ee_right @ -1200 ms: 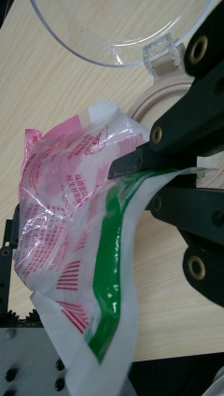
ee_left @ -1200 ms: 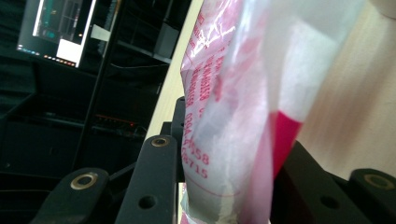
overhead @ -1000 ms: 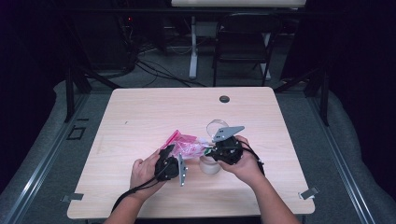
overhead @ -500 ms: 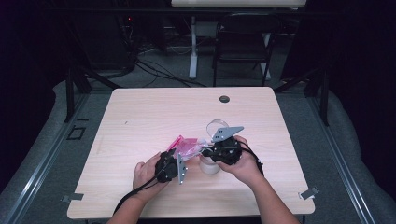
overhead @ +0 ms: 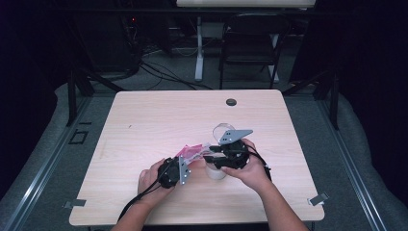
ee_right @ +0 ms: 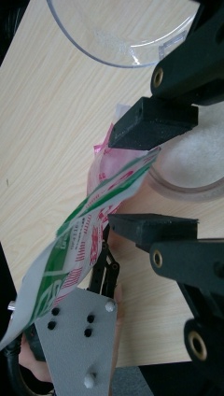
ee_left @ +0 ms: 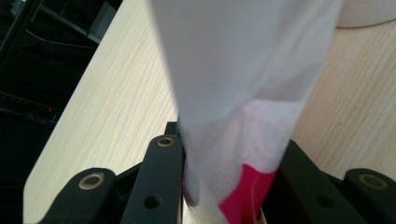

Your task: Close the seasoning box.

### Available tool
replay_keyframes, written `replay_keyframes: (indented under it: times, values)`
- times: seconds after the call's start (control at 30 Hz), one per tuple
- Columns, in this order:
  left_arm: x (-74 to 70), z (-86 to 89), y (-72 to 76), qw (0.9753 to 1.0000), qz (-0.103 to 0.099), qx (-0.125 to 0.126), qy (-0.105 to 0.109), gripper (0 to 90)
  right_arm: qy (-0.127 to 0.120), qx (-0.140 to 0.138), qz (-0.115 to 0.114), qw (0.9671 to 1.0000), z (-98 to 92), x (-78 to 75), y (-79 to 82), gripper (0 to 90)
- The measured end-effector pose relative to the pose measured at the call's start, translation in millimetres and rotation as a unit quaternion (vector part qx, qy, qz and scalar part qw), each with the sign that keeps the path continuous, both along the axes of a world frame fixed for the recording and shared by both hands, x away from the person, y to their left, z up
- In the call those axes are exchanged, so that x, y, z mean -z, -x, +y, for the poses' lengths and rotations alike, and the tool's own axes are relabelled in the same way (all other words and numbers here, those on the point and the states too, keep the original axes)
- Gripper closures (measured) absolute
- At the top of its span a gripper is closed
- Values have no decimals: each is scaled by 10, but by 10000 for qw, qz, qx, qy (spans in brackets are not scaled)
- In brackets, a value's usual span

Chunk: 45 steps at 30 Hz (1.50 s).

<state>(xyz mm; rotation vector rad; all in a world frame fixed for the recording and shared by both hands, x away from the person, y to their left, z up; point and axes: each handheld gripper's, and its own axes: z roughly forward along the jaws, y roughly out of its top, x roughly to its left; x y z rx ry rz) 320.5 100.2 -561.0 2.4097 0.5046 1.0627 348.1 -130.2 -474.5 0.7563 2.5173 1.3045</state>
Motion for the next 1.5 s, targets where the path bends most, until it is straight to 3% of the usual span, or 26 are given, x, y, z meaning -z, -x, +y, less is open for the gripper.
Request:
replay_keyframes:
  times: [0.5, 1.07, 1.5]
  values:
    - [12, 24, -25, 9997, 166, 8, 197, 771, -133, 113, -63, 9998, -18, -18, -11, 447]
    - [0, 94, -80, 9972, 447, -105, 588, 782, -279, 151, -135, 9994, -47, -71, 9, 447]
    - [-7, 127, -114, 9953, 590, -139, 759, 788, -322, 206, -175, 9991, -75, -100, 13, 447]
